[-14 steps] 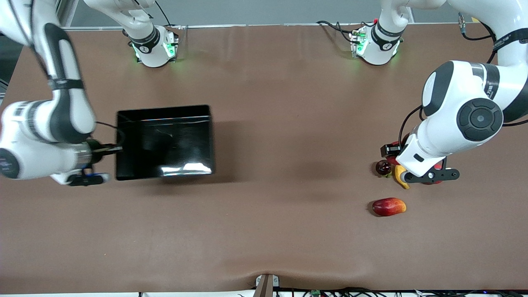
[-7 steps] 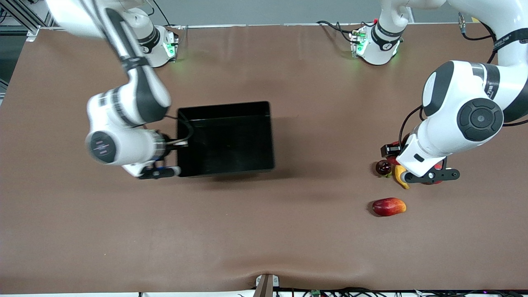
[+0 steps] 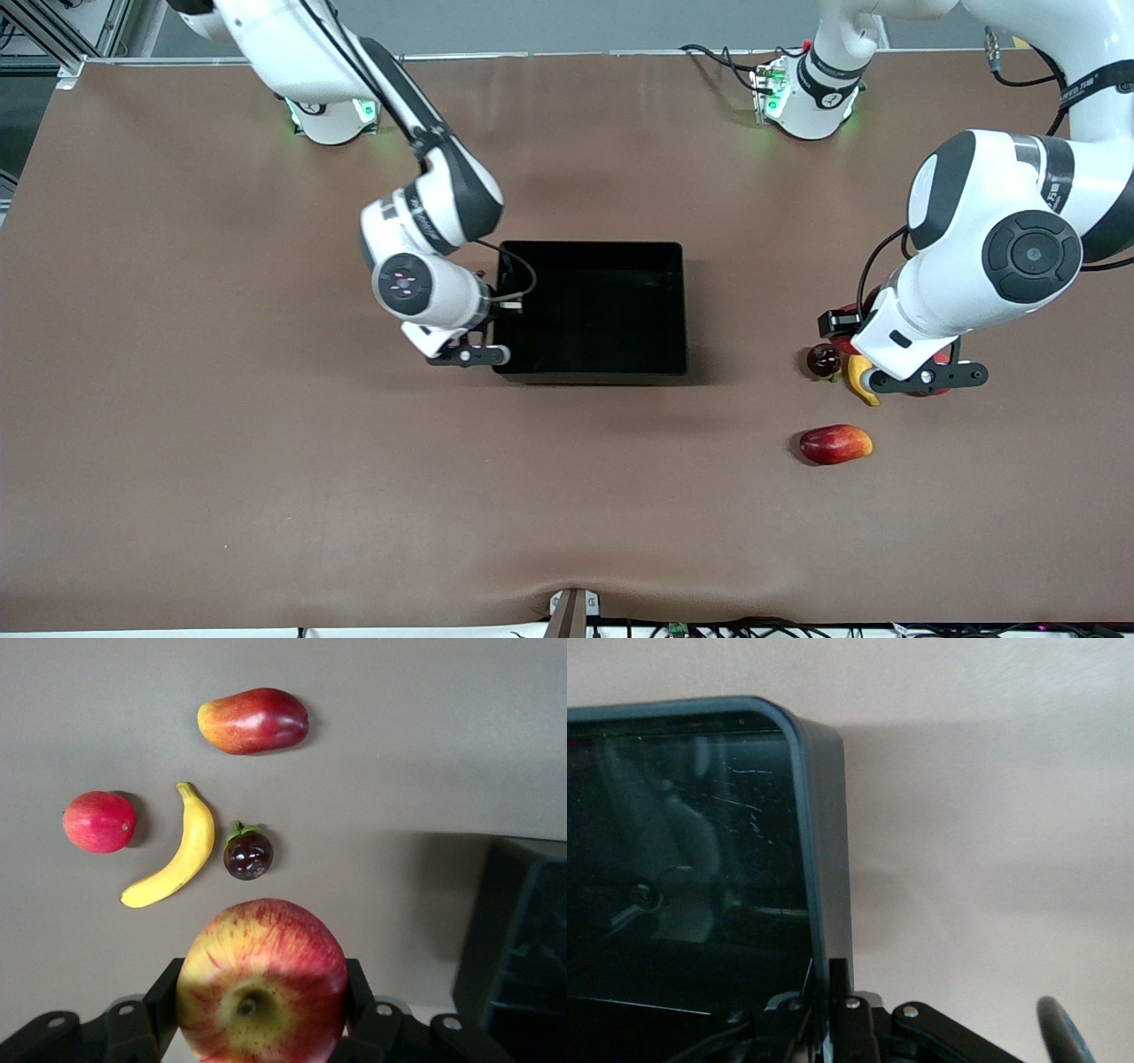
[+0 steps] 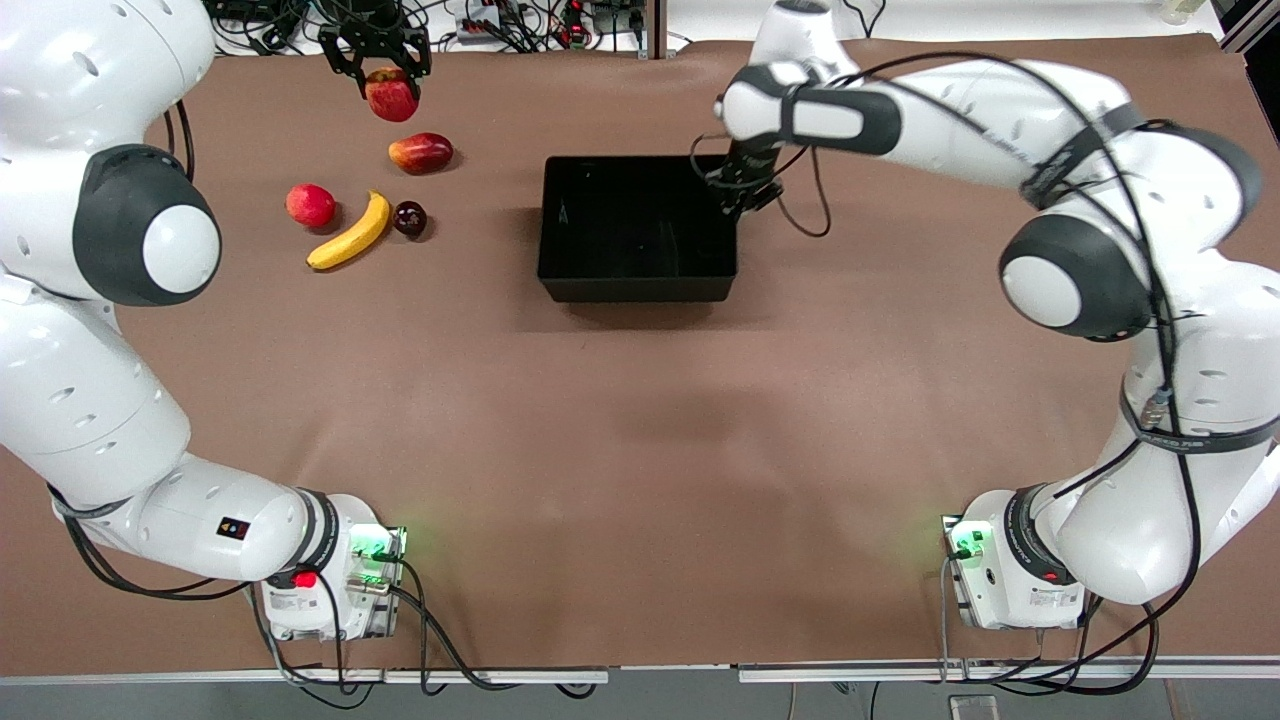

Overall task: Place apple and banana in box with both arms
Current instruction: 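Push the black box toward the table middle with the right gripper, then carry the apple over the box while the right gripper withdraws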

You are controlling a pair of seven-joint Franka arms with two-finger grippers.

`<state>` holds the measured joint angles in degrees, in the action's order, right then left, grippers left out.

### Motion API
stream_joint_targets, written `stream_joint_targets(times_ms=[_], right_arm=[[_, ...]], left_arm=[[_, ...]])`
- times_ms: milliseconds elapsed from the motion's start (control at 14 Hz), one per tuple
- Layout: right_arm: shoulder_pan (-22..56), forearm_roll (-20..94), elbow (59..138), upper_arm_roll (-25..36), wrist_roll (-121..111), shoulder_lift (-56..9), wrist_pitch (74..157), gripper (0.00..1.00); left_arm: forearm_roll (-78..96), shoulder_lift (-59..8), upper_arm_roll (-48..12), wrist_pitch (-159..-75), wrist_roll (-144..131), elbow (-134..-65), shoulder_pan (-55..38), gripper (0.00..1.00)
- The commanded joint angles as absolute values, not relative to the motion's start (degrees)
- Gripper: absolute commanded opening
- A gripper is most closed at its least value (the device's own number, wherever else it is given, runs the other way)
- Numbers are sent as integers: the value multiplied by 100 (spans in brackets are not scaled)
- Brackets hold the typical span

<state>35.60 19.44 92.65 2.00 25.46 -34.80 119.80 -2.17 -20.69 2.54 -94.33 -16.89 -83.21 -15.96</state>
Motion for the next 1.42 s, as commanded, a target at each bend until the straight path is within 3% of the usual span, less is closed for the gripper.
stream_joint_targets(times_ms=[0, 71, 142, 427, 712, 1069, 1354], right_arm=[[3814, 2136, 9158, 272, 2839, -3708, 12418, 0], [3823, 2136, 9141, 272, 2839, -3761, 12428, 33], [3797, 2118, 9149, 272, 2830, -3753, 12402, 99], [3561, 2127, 9045, 299, 2786, -3342, 11921, 100], [2937, 2039, 7861, 316, 2795, -3155, 9699, 100], [2146, 1942, 6858, 475, 2638, -3023, 8142, 100], [1672, 1670, 6346, 668, 2268, -2858, 6963, 100]], left_arm=[[-255, -1960, 246, -9343, -1635, -8332, -1582, 0], [-255, -1960, 246, -9343, -1626, -8332, -1582, 0], [-255, -1969, 246, -9343, -1635, -8332, -1582, 0], [-255, -1969, 246, -9343, -1705, -8332, -1634, 0], [-176, -2004, 72, -9343, -2177, -8332, -1696, 0], [-167, -2241, -316, -9457, -2881, -8402, -1897, 0], [-158, -2180, -334, -10237, -3584, -9112, -2276, 0]])
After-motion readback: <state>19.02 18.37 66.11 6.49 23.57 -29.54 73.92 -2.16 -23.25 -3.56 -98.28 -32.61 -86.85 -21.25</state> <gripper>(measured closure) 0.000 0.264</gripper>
